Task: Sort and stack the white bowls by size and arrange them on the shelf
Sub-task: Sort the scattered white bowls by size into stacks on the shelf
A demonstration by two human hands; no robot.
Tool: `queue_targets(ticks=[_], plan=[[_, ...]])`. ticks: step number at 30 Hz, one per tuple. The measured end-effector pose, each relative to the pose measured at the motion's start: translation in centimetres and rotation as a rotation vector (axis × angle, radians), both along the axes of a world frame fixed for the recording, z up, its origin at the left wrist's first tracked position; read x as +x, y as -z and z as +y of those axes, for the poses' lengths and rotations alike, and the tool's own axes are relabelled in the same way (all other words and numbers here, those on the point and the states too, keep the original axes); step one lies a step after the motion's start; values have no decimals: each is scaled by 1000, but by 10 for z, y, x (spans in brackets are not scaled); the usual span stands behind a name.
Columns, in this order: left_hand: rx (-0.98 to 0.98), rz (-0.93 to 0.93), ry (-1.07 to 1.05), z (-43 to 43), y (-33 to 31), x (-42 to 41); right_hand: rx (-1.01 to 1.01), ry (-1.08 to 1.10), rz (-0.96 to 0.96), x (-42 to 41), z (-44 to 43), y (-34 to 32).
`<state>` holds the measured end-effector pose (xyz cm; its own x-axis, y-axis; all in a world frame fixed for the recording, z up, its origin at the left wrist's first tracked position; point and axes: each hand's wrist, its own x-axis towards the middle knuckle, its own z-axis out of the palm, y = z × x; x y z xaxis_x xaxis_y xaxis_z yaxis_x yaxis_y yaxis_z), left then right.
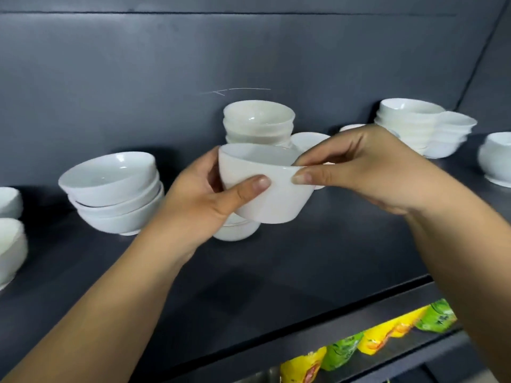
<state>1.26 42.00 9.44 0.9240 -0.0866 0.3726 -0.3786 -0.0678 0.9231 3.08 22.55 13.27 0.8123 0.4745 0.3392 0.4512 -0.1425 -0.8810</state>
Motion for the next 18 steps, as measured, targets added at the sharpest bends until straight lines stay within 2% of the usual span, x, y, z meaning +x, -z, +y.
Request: queue_targets(ticks=[5,8,13,18], plan=[[-116,-123,-140,-45,-12,16,154,77,-29,28,-39,-9],[-154,-198,-205,-77,-30,30,211,-51,27,45,-63,-23],[-138,-256,-255,-136,-49,62,177,-116,-4,82,-118,-42],[-66,-224,-408,-168,-39,100,89,-176,21,137,-149,-43]])
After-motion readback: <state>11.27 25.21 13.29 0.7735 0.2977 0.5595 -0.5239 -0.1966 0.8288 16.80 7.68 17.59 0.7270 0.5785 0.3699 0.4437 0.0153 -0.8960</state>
